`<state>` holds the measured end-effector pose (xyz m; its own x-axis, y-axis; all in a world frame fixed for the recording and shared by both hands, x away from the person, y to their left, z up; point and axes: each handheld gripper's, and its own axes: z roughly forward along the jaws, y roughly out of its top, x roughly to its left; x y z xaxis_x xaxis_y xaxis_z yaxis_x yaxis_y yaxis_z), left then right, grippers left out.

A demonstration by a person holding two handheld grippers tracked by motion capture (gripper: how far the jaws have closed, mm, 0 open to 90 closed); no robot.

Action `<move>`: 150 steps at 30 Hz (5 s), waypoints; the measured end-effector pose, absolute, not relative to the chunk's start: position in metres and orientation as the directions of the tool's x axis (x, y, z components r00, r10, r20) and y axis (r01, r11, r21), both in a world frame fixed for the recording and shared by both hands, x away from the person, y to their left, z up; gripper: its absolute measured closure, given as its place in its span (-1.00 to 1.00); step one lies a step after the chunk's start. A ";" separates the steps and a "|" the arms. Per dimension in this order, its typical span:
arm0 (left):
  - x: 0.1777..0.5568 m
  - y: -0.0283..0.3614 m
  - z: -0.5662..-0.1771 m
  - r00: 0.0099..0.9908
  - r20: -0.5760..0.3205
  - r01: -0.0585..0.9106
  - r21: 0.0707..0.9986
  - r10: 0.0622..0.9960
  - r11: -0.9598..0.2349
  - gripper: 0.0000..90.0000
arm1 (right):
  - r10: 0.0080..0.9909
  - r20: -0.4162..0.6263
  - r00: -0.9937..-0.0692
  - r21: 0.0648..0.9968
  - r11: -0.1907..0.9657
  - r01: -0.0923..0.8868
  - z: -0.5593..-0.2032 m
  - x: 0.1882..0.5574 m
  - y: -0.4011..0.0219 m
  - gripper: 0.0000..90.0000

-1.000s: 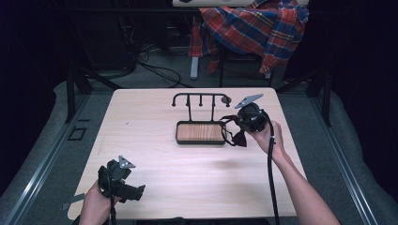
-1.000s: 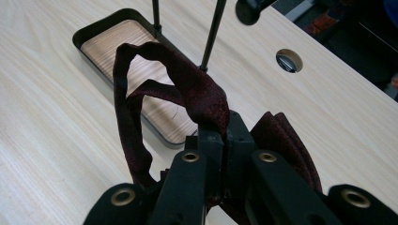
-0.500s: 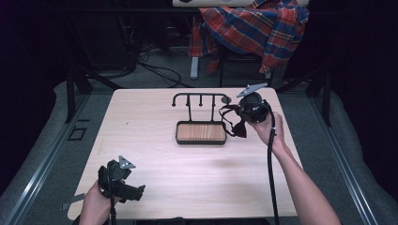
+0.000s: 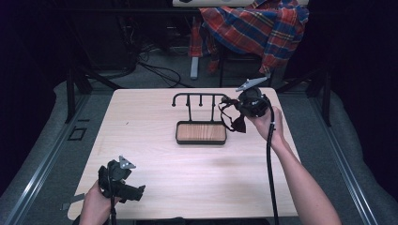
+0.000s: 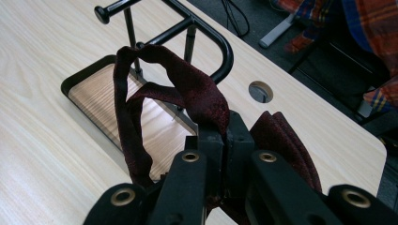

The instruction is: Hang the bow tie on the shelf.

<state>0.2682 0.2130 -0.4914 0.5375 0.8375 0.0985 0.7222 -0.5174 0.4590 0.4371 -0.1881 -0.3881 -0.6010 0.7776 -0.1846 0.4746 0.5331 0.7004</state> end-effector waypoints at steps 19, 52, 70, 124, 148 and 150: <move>0.268 0.213 -0.492 0.541 0.100 0.721 0.456 0.835 -0.521 -1.00 | 0.814 -0.171 -0.555 0.693 0.500 0.520 -0.395 0.463 -0.182 0.96; 0.268 0.213 -0.492 0.544 0.104 0.719 0.454 0.833 -0.526 -1.00 | 0.855 -0.005 -0.519 0.667 0.390 0.635 -0.425 0.489 -0.194 0.83; 0.268 0.212 -0.492 0.544 0.104 0.719 0.454 0.832 -0.527 -1.00 | 0.825 0.044 -0.564 0.646 0.407 0.646 -0.437 0.491 -0.187 0.77; 0.267 0.211 -0.492 0.542 0.110 0.718 0.455 0.833 -0.527 -1.00 | 0.674 -0.035 -0.738 0.549 0.630 0.550 -0.423 0.397 -0.202 -0.50; 0.267 0.210 -0.492 0.542 0.115 0.719 0.448 0.832 -0.530 -1.00 | 0.573 -0.008 -0.819 0.430 0.742 0.515 -0.453 0.344 -0.179 -0.96; 0.268 0.210 -0.492 0.544 0.116 0.719 0.447 0.831 -0.532 -1.00 | 0.563 -0.009 -0.827 0.416 0.754 0.508 -0.461 0.338 -0.177 -1.00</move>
